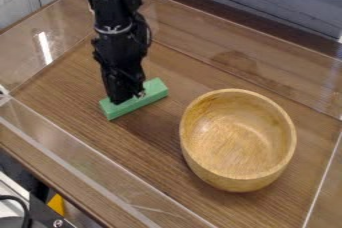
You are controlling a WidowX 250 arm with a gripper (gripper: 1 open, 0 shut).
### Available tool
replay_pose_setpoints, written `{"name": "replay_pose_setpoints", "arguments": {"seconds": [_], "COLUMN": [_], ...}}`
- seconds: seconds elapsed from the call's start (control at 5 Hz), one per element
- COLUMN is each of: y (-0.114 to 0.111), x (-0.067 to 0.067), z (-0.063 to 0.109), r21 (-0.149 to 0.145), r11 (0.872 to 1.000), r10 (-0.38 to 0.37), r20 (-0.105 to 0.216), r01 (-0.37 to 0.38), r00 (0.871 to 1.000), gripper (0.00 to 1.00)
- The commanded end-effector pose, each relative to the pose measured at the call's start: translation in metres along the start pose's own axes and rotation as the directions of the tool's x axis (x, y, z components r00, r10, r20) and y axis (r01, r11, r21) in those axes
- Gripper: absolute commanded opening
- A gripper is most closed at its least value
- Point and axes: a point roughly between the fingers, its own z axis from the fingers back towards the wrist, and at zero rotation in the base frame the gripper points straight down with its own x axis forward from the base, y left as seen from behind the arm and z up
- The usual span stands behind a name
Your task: Put the green block in the brown bowl
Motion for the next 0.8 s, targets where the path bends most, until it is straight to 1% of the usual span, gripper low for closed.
{"name": "replay_pose_setpoints", "arguments": {"seconds": [0.0,0.2,0.6], "y": [0.007,0.013,0.001], "x": [0.010,0.013,0.018], "z": [0.037,0.045,0.038], "r21": [0.018,0.023,0.028], "r11": [1.000,1.000,0.998], "r10": [0.005,-0.004,0.061], "r20": [0.057,0.064,0.049], "r01": [-0.006,0.003,-0.063], "r00": [0.998,0.998,0.997], "gripper": [0.00,1.00,1.00]}}
